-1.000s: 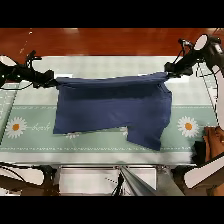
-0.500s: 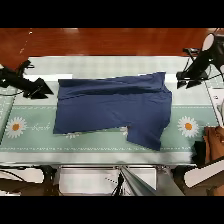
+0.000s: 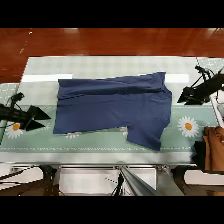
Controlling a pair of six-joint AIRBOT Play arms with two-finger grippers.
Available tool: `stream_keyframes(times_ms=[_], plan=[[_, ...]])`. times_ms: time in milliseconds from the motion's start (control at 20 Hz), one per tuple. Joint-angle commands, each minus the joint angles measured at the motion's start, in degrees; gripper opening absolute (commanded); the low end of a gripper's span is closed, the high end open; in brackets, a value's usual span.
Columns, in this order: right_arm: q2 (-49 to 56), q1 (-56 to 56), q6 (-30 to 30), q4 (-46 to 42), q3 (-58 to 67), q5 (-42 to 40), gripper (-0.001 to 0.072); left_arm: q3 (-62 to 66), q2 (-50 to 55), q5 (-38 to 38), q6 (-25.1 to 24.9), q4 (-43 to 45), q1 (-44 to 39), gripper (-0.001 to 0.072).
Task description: Fold the shirts.
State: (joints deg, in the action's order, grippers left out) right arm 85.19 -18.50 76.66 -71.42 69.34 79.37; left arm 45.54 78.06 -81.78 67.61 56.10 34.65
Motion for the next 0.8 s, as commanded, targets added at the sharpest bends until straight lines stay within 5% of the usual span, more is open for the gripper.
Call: stream_keyframes(times_ms=[0, 450, 500, 550, 600, 750], plan=[[-3.54, -1.68, -4.35, 7.39, -8.11, -5.09, 0.0494, -5.81, -1.18, 4.24, -2.47, -1.84, 0.61, 0.0676], [-4.39, -1.70, -5.44, 10.84, -8.46, -5.14, 0.0494, -6.78, 4.98, 15.74, -1.97, -6.54, -13.92, 0.0660], [-4.72, -1.79, -5.42, 10.49, -8.46, -5.03, 0.0493, -6.78, 5.99, 15.91, -2.01, -7.96, -14.86, 0.0542], [-4.94, -1.81, -5.42, 9.94, -8.46, -4.79, 0.0493, -6.78, 6.75, 15.78, -1.99, -8.66, -15.19, 0.0135], [-5.18, -1.81, -5.40, 8.70, -8.48, -4.17, 0.0494, -6.80, 6.97, 15.69, -1.99, -8.98, -15.06, 0.0027], [-5.90, -1.88, -5.51, 4.59, -10.10, -1.86, 0.0475, -6.67, 6.91, 13.66, -2.08, -9.03, -13.86, 0.0020]])
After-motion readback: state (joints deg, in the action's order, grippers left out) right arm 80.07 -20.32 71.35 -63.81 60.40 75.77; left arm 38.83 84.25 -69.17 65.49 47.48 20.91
